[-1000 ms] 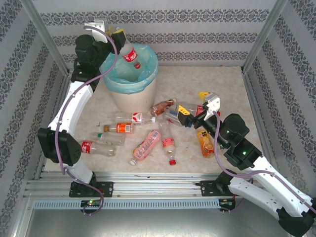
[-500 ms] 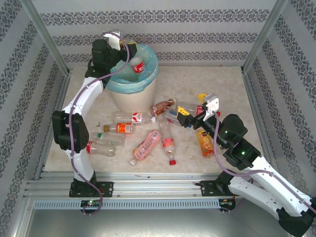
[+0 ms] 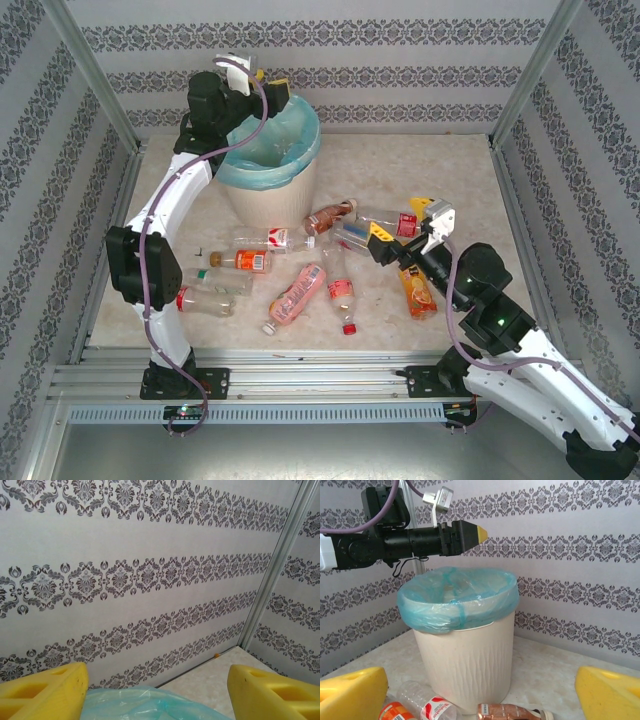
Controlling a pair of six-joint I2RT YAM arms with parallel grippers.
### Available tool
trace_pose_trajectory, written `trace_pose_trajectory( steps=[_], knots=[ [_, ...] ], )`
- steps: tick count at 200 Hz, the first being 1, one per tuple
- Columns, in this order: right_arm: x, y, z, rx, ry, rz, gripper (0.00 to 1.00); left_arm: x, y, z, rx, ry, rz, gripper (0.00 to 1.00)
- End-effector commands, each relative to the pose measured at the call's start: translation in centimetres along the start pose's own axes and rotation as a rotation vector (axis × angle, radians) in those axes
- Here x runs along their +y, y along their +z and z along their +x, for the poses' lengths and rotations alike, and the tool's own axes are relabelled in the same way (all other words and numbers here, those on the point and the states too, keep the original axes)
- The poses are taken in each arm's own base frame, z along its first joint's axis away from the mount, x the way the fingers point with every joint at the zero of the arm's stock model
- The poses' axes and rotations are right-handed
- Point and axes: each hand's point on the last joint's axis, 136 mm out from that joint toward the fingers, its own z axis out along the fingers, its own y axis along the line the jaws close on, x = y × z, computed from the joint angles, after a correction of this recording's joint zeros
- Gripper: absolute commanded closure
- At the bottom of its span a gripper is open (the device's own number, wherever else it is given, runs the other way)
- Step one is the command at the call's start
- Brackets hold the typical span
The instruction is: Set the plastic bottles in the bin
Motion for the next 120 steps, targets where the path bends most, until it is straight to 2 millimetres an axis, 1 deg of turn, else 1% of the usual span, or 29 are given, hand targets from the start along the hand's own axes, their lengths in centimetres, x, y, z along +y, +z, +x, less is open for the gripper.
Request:
trace_pose_trajectory(
  steps=[1,25,35,53,67,76,96,109,120],
  knots=[
    [-0.2,0.0,0.0,-0.005,0.012,0.022,0.04,-1.3,-0.2,-1.4,-0.007,0.018,0.032,0.27],
    [-1.1,0.6,0.1,0.021,0.019,0.081,0.04,-1.6,-0.5,-2.0,-0.008,0.013,0.025,0.27],
    [-1.9,0.8,0.2,0.038,0.024,0.130,0.04,-1.6,-0.6,-2.3,-0.006,0.006,0.020,0.27],
    [-3.3,1.6,1.1,0.103,0.027,0.217,0.03,-2.1,-1.0,-3.2,0.004,-0.001,0.017,0.27],
    [-3.9,2.4,2.0,0.164,0.027,0.247,0.02,-2.9,-1.5,-3.7,0.013,-0.001,0.013,0.27],
    [-4.2,2.9,2.6,0.213,0.031,0.259,0.02,-3.4,-1.7,-3.6,0.026,0.001,0.004,0.27],
    [-5.7,4.0,4.4,0.355,0.077,0.314,0.02,-5.7,-2.2,-3.1,0.072,0.052,-0.015,0.27],
    [-6.3,4.6,6.1,0.466,0.131,0.310,0.02,-7.9,-2.5,-2.8,0.100,0.097,-0.017,0.26],
    [-6.7,4.7,7.5,0.552,0.187,0.302,0.04,-9.7,-2.8,-2.7,0.120,0.130,-0.002,0.26]
  ],
)
